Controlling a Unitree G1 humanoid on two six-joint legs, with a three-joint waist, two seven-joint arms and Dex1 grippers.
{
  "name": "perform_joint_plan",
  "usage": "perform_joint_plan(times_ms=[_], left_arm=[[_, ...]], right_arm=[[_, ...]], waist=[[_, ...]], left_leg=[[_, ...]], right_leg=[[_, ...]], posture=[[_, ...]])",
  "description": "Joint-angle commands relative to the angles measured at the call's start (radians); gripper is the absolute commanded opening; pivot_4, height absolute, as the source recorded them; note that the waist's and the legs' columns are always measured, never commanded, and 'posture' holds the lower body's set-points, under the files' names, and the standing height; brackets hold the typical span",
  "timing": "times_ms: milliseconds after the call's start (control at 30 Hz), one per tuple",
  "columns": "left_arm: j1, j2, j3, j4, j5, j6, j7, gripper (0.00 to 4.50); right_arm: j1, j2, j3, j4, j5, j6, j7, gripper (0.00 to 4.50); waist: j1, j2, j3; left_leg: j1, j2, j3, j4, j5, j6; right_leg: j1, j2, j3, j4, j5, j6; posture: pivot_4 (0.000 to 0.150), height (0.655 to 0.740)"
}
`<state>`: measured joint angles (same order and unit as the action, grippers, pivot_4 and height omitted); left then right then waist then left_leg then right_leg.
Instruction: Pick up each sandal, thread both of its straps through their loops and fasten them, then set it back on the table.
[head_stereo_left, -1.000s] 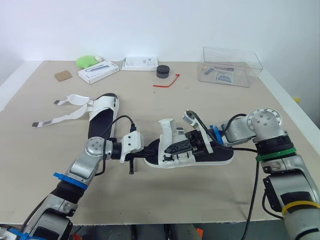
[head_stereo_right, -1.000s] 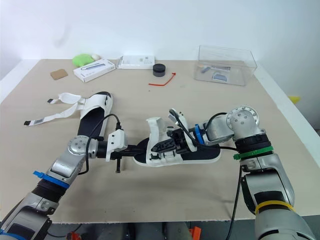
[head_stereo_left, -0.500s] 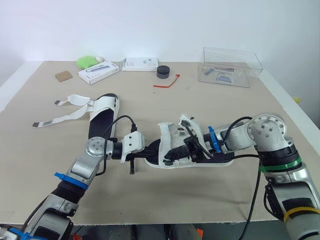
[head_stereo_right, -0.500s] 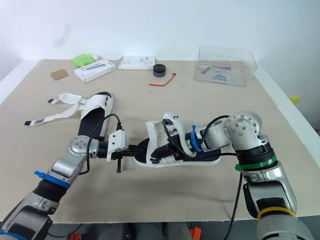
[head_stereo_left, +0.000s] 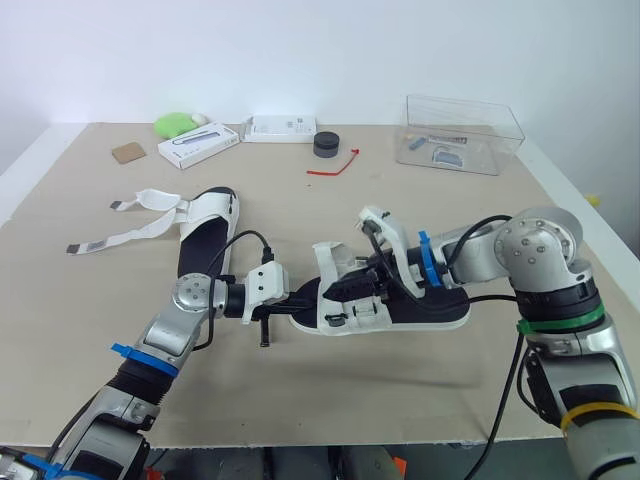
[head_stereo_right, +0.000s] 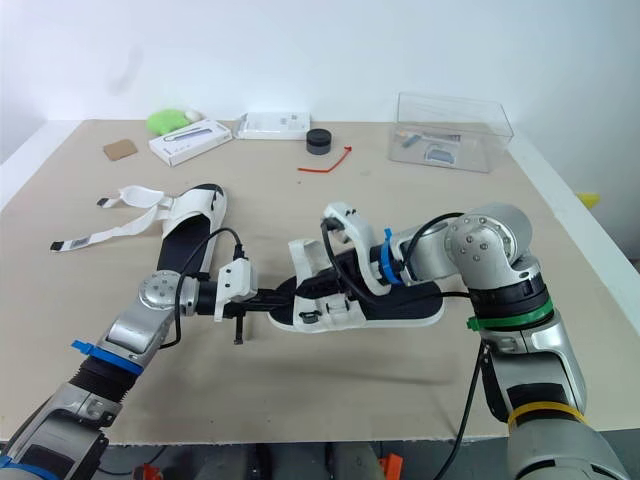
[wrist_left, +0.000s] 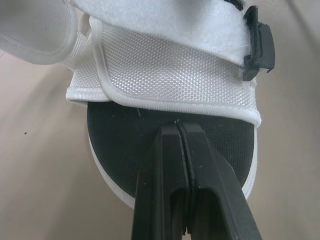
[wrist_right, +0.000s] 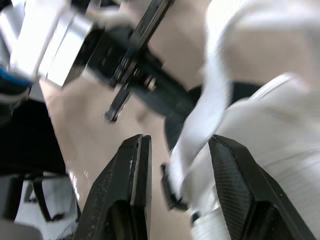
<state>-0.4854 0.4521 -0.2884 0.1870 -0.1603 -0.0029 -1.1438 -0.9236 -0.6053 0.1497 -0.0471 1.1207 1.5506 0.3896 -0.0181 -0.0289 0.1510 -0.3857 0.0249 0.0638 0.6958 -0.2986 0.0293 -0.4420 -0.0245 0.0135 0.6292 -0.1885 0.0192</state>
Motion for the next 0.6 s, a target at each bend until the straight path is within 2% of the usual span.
perform_joint_plan(times_ms=[33, 133, 167, 267, 333, 600], left_arm=[[0.013, 0.001, -0.033, 0.036, 0.043, 0.013, -0.001, 0.0], [0.012, 0.002, -0.032, 0.037, 0.042, 0.012, -0.003, 0.0], [0.013, 0.002, -0.032, 0.035, 0.042, 0.012, -0.002, 0.0], [0.017, 0.002, -0.032, 0.029, 0.041, 0.014, 0.0, 0.0], [0.021, 0.003, -0.032, 0.022, 0.037, 0.018, -0.003, 0.0], [0.036, 0.008, -0.032, 0.003, 0.036, 0.028, -0.002, 0.0]], right_arm=[[-0.033, 0.014, -0.037, 0.013, -0.04, 0.001, 0.031, 2.02], [-0.036, 0.032, -0.04, 0.031, -0.074, 0.005, 0.045, 2.02], [-0.035, 0.038, -0.041, 0.036, -0.084, 0.005, 0.049, 1.51], [-0.023, 0.052, -0.042, 0.041, -0.115, 0.0, 0.058, 0.48], [-0.006, 0.058, -0.049, 0.026, -0.118, 0.012, 0.06, 0.12], [0.149, 0.065, -0.092, -0.172, -0.079, 0.064, 0.03, 0.12]], waist=[[0.0, 0.0, 0.0], [0.0, 0.0, 0.0], [0.0, 0.0, 0.0], [0.0, 0.0, 0.0], [0.0, 0.0, 0.0], [-0.001, 0.0, 0.0]], left_leg=[[0.0, 0.0, 0.0, 0.0, 0.0, 0.0], [0.0, 0.0, 0.0, 0.0, 0.0, 0.0], [0.0, 0.0, 0.0, 0.0, 0.0, 0.0], [0.0, 0.0, 0.0, 0.0, 0.0, 0.0], [0.0, 0.0, 0.0, 0.0, 0.0, 0.0], [-0.001, -0.001, -0.001, 0.0, 0.0, 0.0]], right_leg=[[0.0, 0.0, 0.0, 0.0, 0.0, 0.0], [0.0, -0.001, 0.0, 0.0, 0.0, 0.0], [0.0, -0.001, 0.0, 0.0, 0.0, 0.0], [0.0, -0.001, 0.0, 0.0, 0.0, 0.0], [0.0, -0.001, 0.0, 0.0, 0.0, 0.0], [0.0, -0.001, 0.0, 0.0, 0.0, 0.0]], posture=[[0.15, 0.74], [0.15, 0.74], [0.15, 0.74], [0.15, 0.74], [0.15, 0.74], [0.15, 0.74]])
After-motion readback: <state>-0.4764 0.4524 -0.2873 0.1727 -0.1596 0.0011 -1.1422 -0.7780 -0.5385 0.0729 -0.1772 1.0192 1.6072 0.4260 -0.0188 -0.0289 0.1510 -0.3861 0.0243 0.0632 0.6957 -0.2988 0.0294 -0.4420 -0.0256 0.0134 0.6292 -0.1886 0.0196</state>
